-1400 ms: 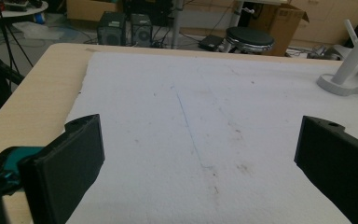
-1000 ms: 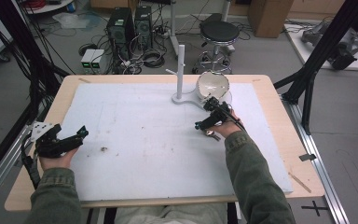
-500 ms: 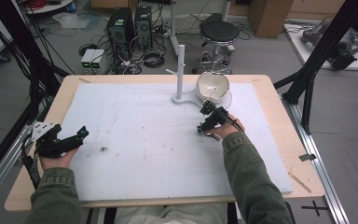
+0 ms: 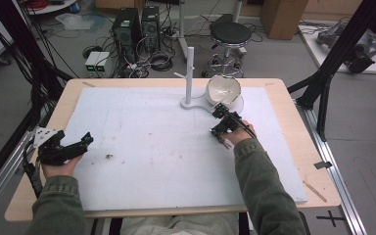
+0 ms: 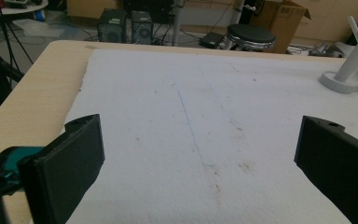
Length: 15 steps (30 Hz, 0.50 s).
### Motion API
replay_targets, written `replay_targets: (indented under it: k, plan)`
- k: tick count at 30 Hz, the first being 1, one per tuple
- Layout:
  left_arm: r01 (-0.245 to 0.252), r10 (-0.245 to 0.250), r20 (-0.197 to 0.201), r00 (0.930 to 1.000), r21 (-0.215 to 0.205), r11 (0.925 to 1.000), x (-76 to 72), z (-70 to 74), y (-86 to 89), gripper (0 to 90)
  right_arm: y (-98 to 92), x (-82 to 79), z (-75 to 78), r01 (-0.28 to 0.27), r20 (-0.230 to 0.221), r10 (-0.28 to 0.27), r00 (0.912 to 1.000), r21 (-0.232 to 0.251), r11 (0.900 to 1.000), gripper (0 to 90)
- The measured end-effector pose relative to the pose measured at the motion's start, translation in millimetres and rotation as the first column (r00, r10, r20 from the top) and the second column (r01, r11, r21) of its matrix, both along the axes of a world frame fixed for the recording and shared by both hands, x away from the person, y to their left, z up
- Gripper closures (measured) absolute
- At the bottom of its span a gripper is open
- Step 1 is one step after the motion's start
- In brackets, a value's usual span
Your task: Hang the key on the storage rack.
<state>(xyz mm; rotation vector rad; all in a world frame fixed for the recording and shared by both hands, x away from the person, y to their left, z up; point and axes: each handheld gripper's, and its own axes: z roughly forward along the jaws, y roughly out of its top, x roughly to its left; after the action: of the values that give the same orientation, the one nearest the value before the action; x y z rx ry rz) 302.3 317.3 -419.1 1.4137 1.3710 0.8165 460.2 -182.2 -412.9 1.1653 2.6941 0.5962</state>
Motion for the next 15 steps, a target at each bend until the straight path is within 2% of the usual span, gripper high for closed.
replay_targets:
  k: [10,15]
  plan:
    - [0.001,-0.001,-0.002,1.0,0.002,1.0,-0.2,0.1,0.8,1.9,-0.5,-0.6,0.4,0.008,0.0,-0.008,1.0,0.006,1.0,83.0]
    - [-0.001,0.001,-0.001,1.0,-0.003,1.0,0.0,0.0,0.8,1.9,-4.6,-1.9,5.3,0.026,0.005,-0.026,0.9996,0.04,0.999,83.2]
